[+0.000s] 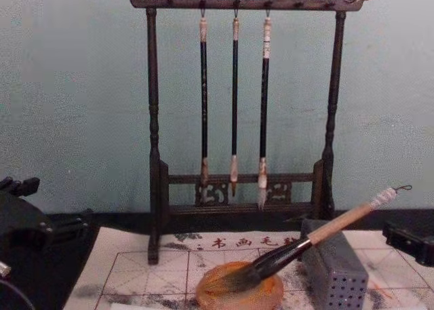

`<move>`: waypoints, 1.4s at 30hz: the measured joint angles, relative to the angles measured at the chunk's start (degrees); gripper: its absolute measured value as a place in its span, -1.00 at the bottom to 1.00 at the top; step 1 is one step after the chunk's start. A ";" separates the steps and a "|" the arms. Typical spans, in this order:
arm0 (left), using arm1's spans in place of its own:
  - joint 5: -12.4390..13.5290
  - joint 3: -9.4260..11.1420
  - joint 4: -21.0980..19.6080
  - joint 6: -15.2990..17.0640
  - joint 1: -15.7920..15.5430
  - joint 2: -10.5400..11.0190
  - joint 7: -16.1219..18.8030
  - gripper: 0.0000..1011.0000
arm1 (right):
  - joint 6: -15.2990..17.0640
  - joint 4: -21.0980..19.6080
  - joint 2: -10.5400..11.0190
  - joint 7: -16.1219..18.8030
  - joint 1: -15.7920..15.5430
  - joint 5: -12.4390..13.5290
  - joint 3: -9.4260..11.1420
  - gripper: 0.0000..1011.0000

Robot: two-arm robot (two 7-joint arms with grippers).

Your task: Pick up the brush from the inkstone, write on the paper, then place the brush back to its original position.

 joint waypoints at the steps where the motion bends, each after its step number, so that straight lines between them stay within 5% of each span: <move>1: 0.00 0.00 0.00 0.00 0.00 0.00 0.00 0.98 | 0.02 -0.03 0.02 0.01 -0.01 0.01 -0.01 0.98; 42: 0.00 0.00 0.00 0.00 0.00 0.00 0.00 0.98 | 0.22 -0.22 0.18 0.09 -0.08 0.16 -0.11 0.98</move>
